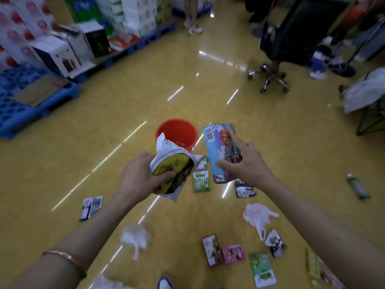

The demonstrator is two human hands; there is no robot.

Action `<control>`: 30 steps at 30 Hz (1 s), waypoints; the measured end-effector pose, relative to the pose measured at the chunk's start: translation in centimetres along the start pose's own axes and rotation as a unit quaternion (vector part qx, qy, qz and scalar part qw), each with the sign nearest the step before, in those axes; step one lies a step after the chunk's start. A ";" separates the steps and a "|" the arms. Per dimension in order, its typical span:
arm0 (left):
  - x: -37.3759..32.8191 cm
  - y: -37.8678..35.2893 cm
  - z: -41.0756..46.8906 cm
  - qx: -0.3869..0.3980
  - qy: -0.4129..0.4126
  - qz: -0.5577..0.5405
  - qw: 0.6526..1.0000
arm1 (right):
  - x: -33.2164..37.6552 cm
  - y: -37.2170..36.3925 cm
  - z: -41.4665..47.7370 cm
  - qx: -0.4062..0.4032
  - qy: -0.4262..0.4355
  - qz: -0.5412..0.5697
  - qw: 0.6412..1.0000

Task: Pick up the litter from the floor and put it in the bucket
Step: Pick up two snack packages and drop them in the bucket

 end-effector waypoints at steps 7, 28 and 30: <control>-0.2 9.2 -0.1 -0.055 -0.035 0.009 0.998 | 8.6 1.1 -0.1 -0.019 0.065 -0.022 0.997; -0.8 13.6 23.4 -0.070 -0.019 0.075 0.995 | 11.8 1.1 25.7 -0.007 0.086 -0.006 0.996; -1.4 13.7 26.5 -0.064 -0.012 0.082 0.994 | 11.5 1.9 29.3 -0.004 0.086 0.000 0.996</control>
Point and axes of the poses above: each hand's wrist, its own z-axis towards the middle knuckle, its own y-axis out of the back of the hand, x = y × z, the point moved 7 cm from there along z, towards the middle knuckle, and after that the axes turned 6 degrees about y, right-handed, at the moved point
